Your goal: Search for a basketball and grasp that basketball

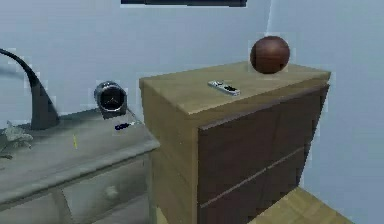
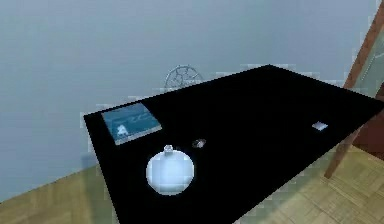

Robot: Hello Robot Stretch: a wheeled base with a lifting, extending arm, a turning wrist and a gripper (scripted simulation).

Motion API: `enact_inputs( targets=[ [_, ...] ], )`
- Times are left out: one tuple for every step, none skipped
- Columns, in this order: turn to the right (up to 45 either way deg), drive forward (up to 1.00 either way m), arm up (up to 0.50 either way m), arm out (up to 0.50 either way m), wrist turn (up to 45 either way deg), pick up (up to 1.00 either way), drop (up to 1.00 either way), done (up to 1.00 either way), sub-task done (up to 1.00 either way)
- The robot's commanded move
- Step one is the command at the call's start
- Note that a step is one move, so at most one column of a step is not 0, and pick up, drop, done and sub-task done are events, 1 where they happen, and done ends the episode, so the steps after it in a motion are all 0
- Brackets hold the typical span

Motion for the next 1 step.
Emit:
enact_inputs(
  targets=[
    [0.0, 0.35, 0.0, 0.0, 0.0, 0.0, 0.0, 0.0, 0.0]
  ],
)
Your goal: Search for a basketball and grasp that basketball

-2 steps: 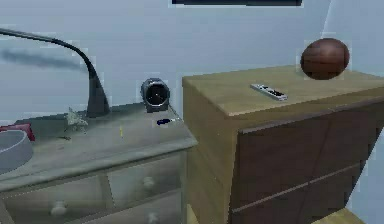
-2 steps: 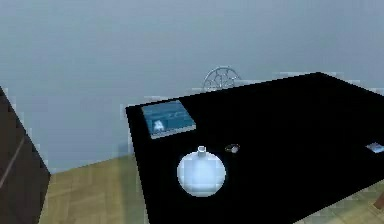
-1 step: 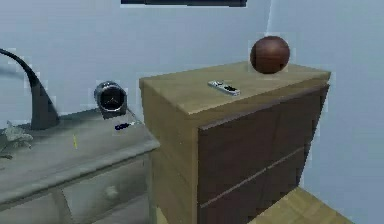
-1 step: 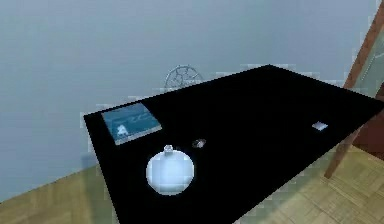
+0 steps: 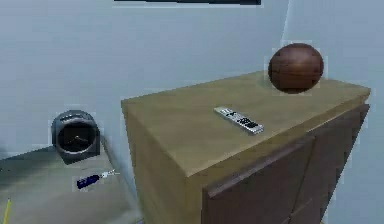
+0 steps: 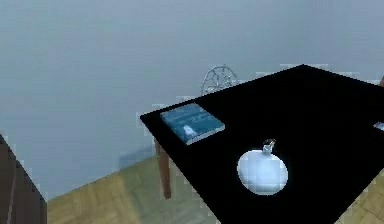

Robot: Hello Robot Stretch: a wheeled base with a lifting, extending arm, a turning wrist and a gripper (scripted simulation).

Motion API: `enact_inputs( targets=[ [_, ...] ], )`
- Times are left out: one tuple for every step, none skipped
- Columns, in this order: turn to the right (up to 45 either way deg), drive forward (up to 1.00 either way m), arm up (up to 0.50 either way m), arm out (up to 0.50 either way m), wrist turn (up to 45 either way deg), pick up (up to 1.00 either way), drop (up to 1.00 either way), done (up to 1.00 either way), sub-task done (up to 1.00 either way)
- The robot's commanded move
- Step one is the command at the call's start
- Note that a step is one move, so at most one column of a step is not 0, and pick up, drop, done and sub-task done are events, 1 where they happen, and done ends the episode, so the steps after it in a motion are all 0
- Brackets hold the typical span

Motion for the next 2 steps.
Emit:
enact_inputs(
  targets=[
    [45.0, 0.0, 0.0, 0.0, 0.0, 0.0, 0.0, 0.0, 0.0],
    [36.0, 0.0, 0.0, 0.0, 0.0, 0.0, 0.0, 0.0, 0.0]
  ],
)
